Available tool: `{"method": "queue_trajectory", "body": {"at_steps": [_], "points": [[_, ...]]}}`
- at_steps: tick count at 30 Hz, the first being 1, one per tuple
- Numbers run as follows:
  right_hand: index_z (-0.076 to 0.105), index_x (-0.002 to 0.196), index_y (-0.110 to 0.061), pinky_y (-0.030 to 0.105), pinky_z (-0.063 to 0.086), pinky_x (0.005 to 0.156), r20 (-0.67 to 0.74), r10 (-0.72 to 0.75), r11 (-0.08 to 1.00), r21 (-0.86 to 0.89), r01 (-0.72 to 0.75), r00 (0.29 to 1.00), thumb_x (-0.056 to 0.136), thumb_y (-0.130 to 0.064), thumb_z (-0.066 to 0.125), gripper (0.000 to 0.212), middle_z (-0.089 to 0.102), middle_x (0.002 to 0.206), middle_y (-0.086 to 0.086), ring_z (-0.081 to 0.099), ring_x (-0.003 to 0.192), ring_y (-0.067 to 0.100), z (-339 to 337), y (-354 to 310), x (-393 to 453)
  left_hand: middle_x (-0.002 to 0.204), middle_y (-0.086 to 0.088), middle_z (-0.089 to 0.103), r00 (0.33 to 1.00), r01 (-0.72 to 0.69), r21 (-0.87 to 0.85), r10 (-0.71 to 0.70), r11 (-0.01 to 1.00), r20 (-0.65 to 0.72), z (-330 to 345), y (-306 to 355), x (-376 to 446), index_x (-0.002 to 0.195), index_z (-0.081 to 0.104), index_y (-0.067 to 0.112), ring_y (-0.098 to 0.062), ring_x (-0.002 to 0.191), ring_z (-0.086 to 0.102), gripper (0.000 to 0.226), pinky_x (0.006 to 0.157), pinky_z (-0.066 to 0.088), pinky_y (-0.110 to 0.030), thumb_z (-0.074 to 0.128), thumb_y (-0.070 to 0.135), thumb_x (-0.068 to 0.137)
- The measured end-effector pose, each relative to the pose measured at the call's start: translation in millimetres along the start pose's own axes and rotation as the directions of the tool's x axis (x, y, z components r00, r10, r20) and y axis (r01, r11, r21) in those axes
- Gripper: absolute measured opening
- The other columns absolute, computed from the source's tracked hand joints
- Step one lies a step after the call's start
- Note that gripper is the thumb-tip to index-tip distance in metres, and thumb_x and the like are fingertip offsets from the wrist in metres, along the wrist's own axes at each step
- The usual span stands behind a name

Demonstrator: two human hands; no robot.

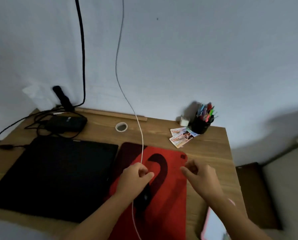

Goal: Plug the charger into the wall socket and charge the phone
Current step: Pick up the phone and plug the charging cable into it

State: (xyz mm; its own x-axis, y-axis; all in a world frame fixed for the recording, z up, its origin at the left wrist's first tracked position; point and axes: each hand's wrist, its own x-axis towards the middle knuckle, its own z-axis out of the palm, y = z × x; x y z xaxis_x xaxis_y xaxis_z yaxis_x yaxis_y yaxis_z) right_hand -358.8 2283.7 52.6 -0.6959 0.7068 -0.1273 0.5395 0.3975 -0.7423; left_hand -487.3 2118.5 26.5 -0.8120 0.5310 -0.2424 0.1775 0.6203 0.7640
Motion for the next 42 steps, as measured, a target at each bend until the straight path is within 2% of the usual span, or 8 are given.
{"method": "queue_trajectory", "body": {"at_steps": [8, 15, 22, 28, 30, 33, 39, 42], "points": [[0.064, 0.080, -0.010, 0.032, 0.049, 0.066, 0.011, 0.063, 0.998, -0.001, -0.063, 0.998, 0.078, -0.020, 0.071, 0.012, 0.067, 0.071, 0.003, 0.062, 0.068, 0.016, 7.0, 47.9, -50.5, 0.091, 0.007, 0.061, 0.913, -0.285, 0.186, 0.207, 0.940, 0.353, 55.1, -15.6, -44.7, 0.090, 0.063, 0.024, -0.009, 0.084, 0.059, 0.013, 0.080, 0.050, -0.029, 0.068, 0.027, 0.079], [0.065, 0.084, -0.011, 0.037, 0.054, 0.071, -0.006, 0.207, 0.978, 0.002, -0.207, 0.978, 0.080, -0.023, 0.068, 0.013, 0.069, 0.077, 0.002, 0.064, 0.073, 0.014, 1.0, 79.6, -87.5, 0.103, -0.003, 0.062, 0.552, -0.654, 0.228, 0.248, 0.721, 0.796, 95.9, -13.0, -77.6, 0.091, 0.063, 0.019, -0.019, 0.094, 0.058, 0.023, 0.073, 0.041, -0.028, 0.067, 0.038, 0.078], [0.064, 0.082, -0.012, 0.034, 0.051, 0.064, -0.071, 0.264, 0.963, -0.031, -0.266, 0.962, 0.080, -0.022, 0.068, 0.011, 0.068, 0.072, 0.002, 0.064, 0.069, 0.016, -5.3, 95.4, -105.9, 0.102, -0.003, 0.057, 0.413, -0.797, 0.169, 0.319, 0.580, 0.853, 86.5, -23.4, -73.7, 0.093, 0.056, 0.020, -0.021, 0.092, 0.055, 0.034, 0.071, 0.041, -0.032, 0.060, 0.050, 0.078], [0.063, 0.077, -0.013, 0.035, 0.052, 0.064, -0.073, 0.247, 0.969, 0.012, -0.247, 0.966, 0.079, -0.019, 0.068, 0.008, 0.068, 0.067, 0.000, 0.064, 0.067, 0.014, 1.5, 89.1, -103.5, 0.086, 0.006, 0.057, 0.250, -0.933, 0.146, 0.304, 0.328, 0.919, 42.6, -56.5, -55.1, 0.084, 0.051, 0.026, -0.012, 0.072, 0.055, 0.027, 0.055, 0.043, -0.023, 0.057, 0.046, 0.067], [0.063, 0.076, -0.015, 0.033, 0.053, 0.064, -0.062, 0.241, 0.971, 0.021, -0.240, 0.969, 0.079, -0.019, 0.068, 0.007, 0.067, 0.066, -0.005, 0.064, 0.068, 0.011, 3.9, 86.9, -102.3, 0.076, 0.014, 0.055, 0.254, -0.949, 0.180, 0.289, 0.258, 0.923, 34.2, -66.5, -51.9, 0.078, 0.048, 0.034, -0.002, 0.061, 0.054, 0.017, 0.047, 0.040, -0.016, 0.053, 0.047, 0.069], [0.063, 0.076, -0.016, 0.029, 0.052, 0.062, -0.047, 0.233, 0.972, 0.016, -0.233, 0.971, 0.080, -0.018, 0.068, 0.007, 0.064, 0.062, -0.009, 0.063, 0.065, 0.007, 5.9, 82.7, -100.6, 0.081, 0.007, 0.061, 0.299, -0.889, 0.146, 0.308, 0.434, 0.903, 24.5, -65.9, -46.4, 0.082, 0.056, 0.027, -0.010, 0.068, 0.058, 0.020, 0.057, 0.040, -0.022, 0.046, 0.045, 0.084], [0.061, 0.074, -0.022, 0.040, 0.055, 0.065, 0.021, 0.225, 0.973, 0.047, -0.225, 0.974, 0.079, -0.021, 0.068, 0.009, 0.069, 0.067, 0.000, 0.064, 0.062, 0.014, 17.5, 73.8, -94.9, 0.094, 0.005, 0.061, 0.590, -0.652, 0.144, 0.378, 0.745, 0.714, 26.9, -52.0, -35.4, 0.088, 0.057, 0.020, -0.008, 0.084, 0.057, 0.021, 0.077, 0.047, -0.028, 0.051, 0.039, 0.090], [0.065, 0.085, -0.024, 0.026, 0.054, 0.074, 0.120, 0.148, 0.976, 0.145, -0.165, 0.982, 0.077, -0.025, 0.072, 0.011, 0.071, 0.079, -0.004, 0.064, 0.074, 0.006, 21.5, 62.4, -91.8, 0.084, 0.016, 0.057, 0.683, -0.573, 0.097, 0.409, 0.814, 0.605, 27.3, -40.7, -31.2, 0.083, 0.059, 0.022, 0.001, 0.080, 0.055, 0.012, 0.074, 0.045, -0.019, 0.058, 0.033, 0.089]]}}
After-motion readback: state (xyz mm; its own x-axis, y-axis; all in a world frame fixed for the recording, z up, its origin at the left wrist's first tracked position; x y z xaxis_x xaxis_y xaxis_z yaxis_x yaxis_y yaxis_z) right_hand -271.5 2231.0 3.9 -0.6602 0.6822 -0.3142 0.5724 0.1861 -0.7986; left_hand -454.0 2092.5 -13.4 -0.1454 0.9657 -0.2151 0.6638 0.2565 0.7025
